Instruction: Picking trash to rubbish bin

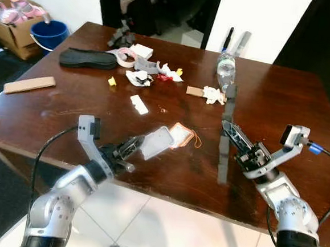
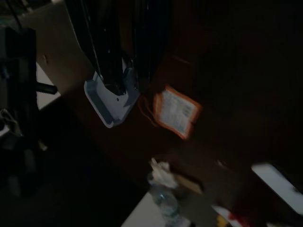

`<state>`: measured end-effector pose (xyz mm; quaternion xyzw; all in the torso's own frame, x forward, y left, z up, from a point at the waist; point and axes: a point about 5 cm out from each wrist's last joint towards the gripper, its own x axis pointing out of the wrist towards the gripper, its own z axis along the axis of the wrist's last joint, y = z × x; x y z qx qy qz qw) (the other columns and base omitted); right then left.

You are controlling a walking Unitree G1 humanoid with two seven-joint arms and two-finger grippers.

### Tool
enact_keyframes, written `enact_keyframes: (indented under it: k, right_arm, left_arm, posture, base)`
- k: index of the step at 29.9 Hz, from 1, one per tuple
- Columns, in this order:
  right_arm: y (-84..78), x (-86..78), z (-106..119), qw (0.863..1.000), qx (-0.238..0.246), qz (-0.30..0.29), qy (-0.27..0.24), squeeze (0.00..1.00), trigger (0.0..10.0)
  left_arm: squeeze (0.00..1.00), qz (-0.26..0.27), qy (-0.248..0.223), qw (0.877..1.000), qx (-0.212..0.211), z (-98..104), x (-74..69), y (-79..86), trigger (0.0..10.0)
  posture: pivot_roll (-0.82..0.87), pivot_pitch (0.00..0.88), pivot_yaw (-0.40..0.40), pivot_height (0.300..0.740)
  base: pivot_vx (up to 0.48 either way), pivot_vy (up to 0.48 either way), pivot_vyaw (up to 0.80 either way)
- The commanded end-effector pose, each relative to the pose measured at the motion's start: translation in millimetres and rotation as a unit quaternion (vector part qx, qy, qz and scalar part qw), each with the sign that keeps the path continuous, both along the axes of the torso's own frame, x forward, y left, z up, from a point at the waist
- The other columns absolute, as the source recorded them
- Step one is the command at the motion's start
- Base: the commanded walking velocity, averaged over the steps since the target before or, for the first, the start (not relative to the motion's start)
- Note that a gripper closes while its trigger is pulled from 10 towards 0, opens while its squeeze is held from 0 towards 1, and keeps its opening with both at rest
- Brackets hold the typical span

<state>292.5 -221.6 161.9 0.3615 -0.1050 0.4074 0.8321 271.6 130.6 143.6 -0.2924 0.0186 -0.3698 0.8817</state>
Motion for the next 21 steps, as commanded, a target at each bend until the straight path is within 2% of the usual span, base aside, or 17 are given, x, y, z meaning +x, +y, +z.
enact_keyframes:
  k: [1,6,12,15,19,20,21]
  right_arm:
    - [-2.8,-8.8,-4,1.0,-0.009,0.018,0.001,0.0,10.0]
    - [3.8,-19.2,-8,0.998,-0.024,0.055,-0.002,0.0,10.0]
    - [11.4,-37.9,-23,0.991,-0.054,0.124,0.011,0.0,10.0]
    - [9.0,-48.3,-42,0.983,-0.086,0.151,0.051,0.0,10.0]
    - [6.2,-53.4,-54,0.979,-0.103,0.16,0.077,0.0,10.0]
    - [4.9,-58.3,-73,0.968,-0.148,0.161,0.122,0.0,10.0]
    - [4.9,-58.3,-73,0.968,-0.148,0.161,0.122,0.0,10.0]
  left_arm:
    - [0.0,-0.008,0.015,1.0,0.007,-8,-2.7,-2.7,10.0]
    - [0.0,-0.011,0.022,1.0,0.01,-12,-3.9,-2.3,10.0]
    - [0.0,-0.022,0.043,0.999,0.024,-27,-8.2,-4.0,10.0]
    - [0.0,-0.02,0.075,0.996,0.049,-49,-11.9,-0.2,10.0]
    - [0.0,-0.016,0.096,0.994,0.058,-62,-14.0,4.0,10.0]
    - [0.0,-0.009,0.121,0.99,0.065,-77,-17.4,10.0,10.0]
    - [0.0,-0.009,0.121,0.99,0.065,-77,-17.4,10.0,10.0]
  posture:
    - [0.06,0.112,-0.015,0.74]
    - [0.05,0.114,-0.014,0.74]
    - [0.05,0.113,-0.017,0.74]
    - [0.04,0.108,-0.018,0.74]
    - [0.04,0.105,-0.018,0.74]
    - [0.04,0.105,-0.019,0.74]
    - [0.04,0.105,-0.019,0.74]
  base:
    - [-0.27,0.0,0.0]
    - [-0.269,0.0,0.0]
    - [-0.263,0.0,0.0]
    - [-0.261,0.0,0.0]
    - [-0.261,0.0,0.0]
    - [-0.259,0.0,0.0]
    - [-0.259,0.0,0.0]
